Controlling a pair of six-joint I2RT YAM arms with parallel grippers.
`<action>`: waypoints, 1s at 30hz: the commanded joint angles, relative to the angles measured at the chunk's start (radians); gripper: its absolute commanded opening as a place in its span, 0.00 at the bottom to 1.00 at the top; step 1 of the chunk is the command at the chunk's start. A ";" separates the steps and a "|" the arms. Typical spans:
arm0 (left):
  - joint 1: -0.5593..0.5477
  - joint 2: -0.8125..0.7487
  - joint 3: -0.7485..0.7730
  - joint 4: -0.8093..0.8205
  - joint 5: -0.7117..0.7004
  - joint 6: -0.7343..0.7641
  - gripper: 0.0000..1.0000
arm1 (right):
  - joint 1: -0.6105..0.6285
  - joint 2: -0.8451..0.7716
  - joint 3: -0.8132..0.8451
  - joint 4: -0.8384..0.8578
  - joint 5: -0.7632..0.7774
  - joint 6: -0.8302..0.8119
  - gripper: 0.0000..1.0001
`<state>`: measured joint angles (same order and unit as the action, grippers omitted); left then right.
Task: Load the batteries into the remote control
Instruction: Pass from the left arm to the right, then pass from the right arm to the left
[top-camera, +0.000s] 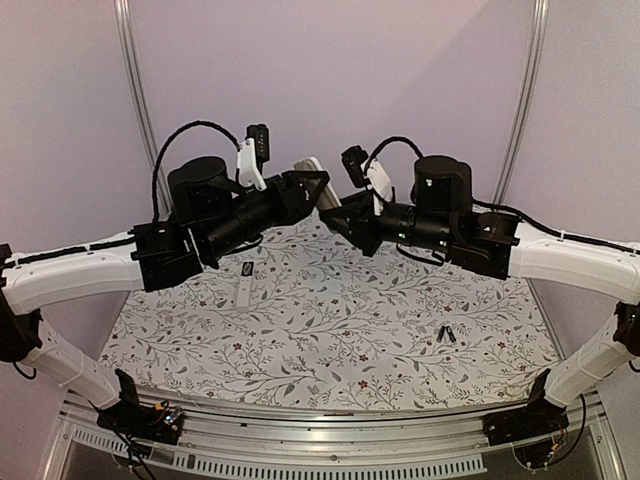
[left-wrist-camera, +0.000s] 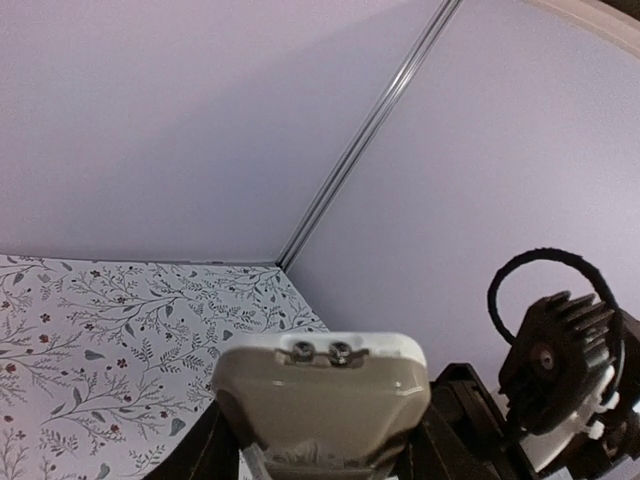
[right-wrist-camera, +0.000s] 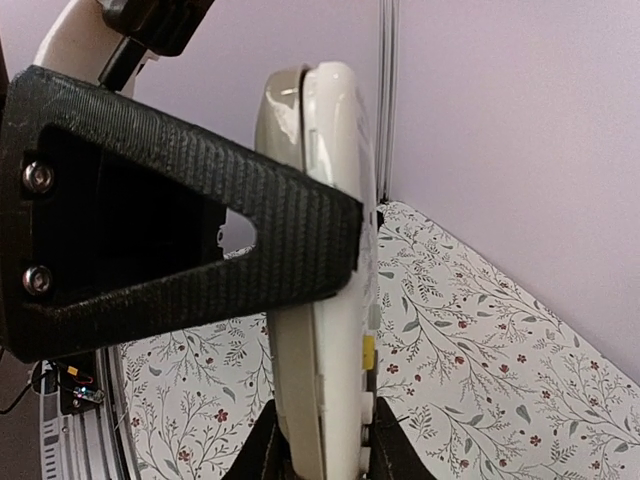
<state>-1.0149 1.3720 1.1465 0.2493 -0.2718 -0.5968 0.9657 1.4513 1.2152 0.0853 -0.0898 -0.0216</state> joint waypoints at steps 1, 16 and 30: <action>0.028 -0.042 -0.033 -0.027 0.006 0.053 0.16 | -0.013 0.015 0.090 -0.112 -0.074 0.080 0.00; -0.076 -0.289 -0.177 -0.336 0.163 1.253 0.95 | -0.191 0.033 0.274 -0.650 -0.487 0.198 0.00; -0.137 -0.246 -0.256 -0.269 0.118 2.002 1.00 | -0.143 0.161 0.364 -0.877 -0.654 0.215 0.00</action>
<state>-1.1404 1.1217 0.8974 -0.0456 -0.1646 1.1973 0.7853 1.5784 1.5475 -0.7147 -0.6861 0.1879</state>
